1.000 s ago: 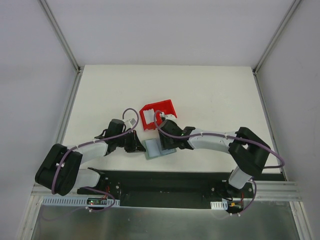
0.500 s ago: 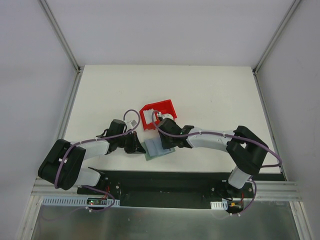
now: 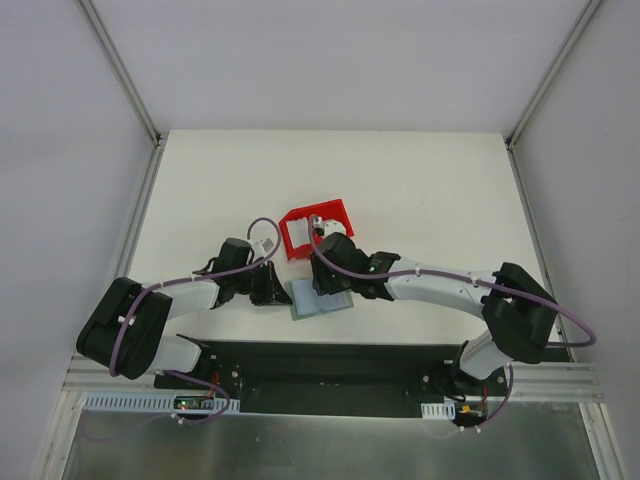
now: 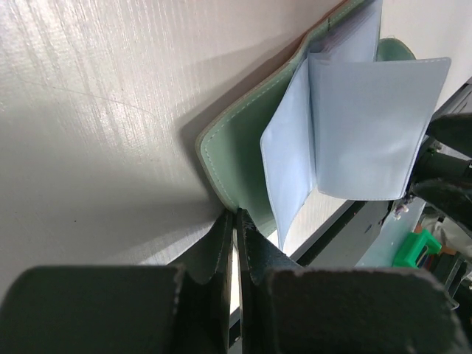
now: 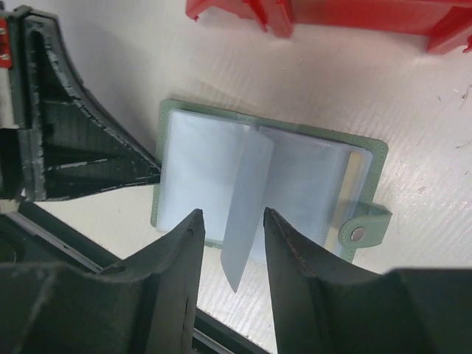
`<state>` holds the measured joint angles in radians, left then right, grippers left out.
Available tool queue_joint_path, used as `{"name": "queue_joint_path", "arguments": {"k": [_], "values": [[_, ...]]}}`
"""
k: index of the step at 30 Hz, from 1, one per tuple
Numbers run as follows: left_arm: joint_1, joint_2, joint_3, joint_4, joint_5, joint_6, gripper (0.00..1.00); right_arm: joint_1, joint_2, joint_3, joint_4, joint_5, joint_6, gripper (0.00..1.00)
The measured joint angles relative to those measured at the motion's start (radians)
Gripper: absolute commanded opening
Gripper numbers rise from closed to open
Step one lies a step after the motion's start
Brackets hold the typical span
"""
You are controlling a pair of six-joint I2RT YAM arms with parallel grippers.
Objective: Put the credit cards into the card holder
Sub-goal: Insert the credit card into the card holder.
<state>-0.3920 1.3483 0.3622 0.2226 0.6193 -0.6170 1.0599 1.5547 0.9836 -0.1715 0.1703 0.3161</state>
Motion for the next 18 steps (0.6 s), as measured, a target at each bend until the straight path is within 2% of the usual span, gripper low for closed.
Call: {"name": "queue_joint_path", "arguments": {"k": [11,18], "values": [[0.0,0.0,0.0,0.0,0.0,0.0,0.0,-0.047,0.098,-0.05,0.019,-0.053,0.069,0.42],[0.0,0.0,0.0,0.0,0.0,0.001,0.0,-0.047,0.151,-0.023,0.106,-0.184,0.095,0.41]]}}
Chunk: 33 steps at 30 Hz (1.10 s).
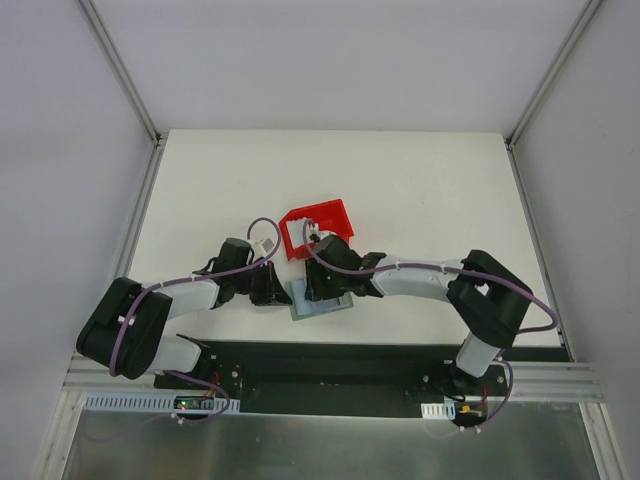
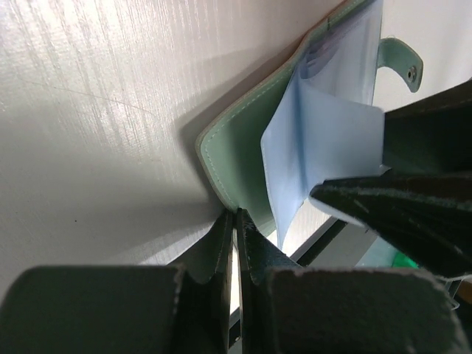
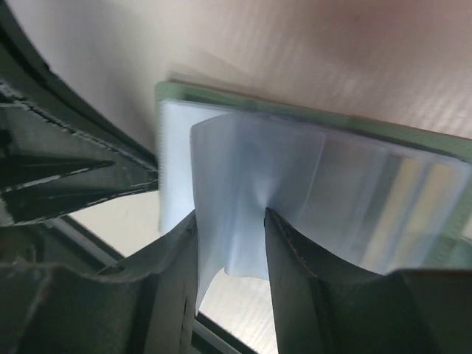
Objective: Put the credit cards into the card holder
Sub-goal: Insert the credit card into the card holder.
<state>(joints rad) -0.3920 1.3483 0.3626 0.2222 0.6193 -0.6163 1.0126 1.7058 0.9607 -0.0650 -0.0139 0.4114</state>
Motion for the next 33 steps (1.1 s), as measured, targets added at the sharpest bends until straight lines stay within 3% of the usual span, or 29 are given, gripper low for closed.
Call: {"name": "queue_joint_path", "arguments": {"k": [15,24,33], "values": [[0.0,0.006,0.002,0.0,-0.006,0.0,0.0,0.009,-0.034,0.035,0.159,-0.308,-0.006,0.44],[0.0,0.006,0.002,0.0,-0.011,-0.001,0.0,-0.045,-0.223,-0.031,0.066,-0.113,-0.005,0.47],[0.0,0.006,0.002,0.0,-0.011,0.0,0.0,-0.053,-0.096,-0.077,-0.04,-0.037,0.019,0.47]]}}
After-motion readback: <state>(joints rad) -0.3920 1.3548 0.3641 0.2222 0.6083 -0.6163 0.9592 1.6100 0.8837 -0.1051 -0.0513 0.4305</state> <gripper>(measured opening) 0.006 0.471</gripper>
